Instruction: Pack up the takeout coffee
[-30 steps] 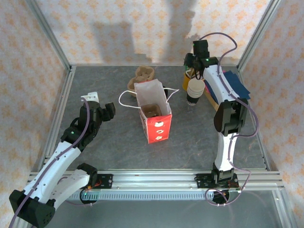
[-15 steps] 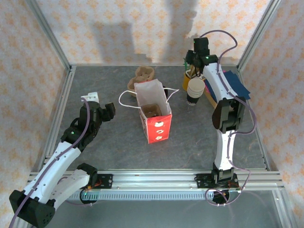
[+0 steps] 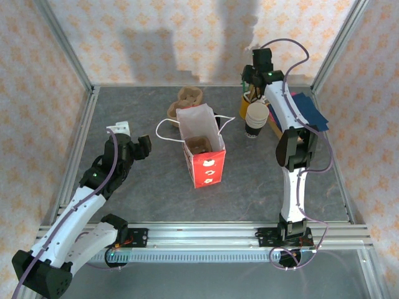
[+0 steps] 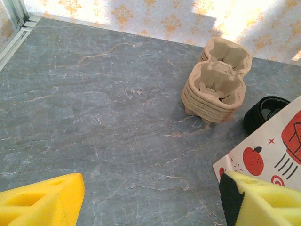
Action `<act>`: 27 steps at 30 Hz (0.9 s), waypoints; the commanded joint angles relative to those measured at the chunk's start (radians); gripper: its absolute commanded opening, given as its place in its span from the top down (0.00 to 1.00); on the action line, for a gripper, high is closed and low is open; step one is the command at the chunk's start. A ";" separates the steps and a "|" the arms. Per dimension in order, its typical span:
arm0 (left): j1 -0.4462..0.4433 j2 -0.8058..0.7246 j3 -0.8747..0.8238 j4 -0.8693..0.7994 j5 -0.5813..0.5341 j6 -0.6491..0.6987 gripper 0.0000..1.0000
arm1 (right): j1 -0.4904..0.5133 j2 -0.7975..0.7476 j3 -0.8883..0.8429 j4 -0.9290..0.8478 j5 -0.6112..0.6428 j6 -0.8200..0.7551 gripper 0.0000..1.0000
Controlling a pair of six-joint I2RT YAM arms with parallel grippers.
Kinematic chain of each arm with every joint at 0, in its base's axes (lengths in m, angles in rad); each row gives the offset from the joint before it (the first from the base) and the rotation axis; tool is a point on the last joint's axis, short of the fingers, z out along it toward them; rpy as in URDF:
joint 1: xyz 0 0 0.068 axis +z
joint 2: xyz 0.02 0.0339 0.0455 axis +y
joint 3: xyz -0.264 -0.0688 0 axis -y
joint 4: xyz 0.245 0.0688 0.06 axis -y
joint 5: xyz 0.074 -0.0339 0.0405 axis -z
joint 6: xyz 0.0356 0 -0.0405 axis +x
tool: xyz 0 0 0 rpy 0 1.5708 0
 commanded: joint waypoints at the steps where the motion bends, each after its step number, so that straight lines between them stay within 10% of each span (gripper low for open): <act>1: 0.008 -0.013 -0.013 0.027 0.008 0.016 0.22 | -0.009 0.000 0.039 -0.020 0.063 -0.021 0.54; 27: 0.008 -0.003 -0.009 0.033 0.019 0.027 0.22 | -0.022 0.034 0.083 -0.021 0.009 -0.039 0.65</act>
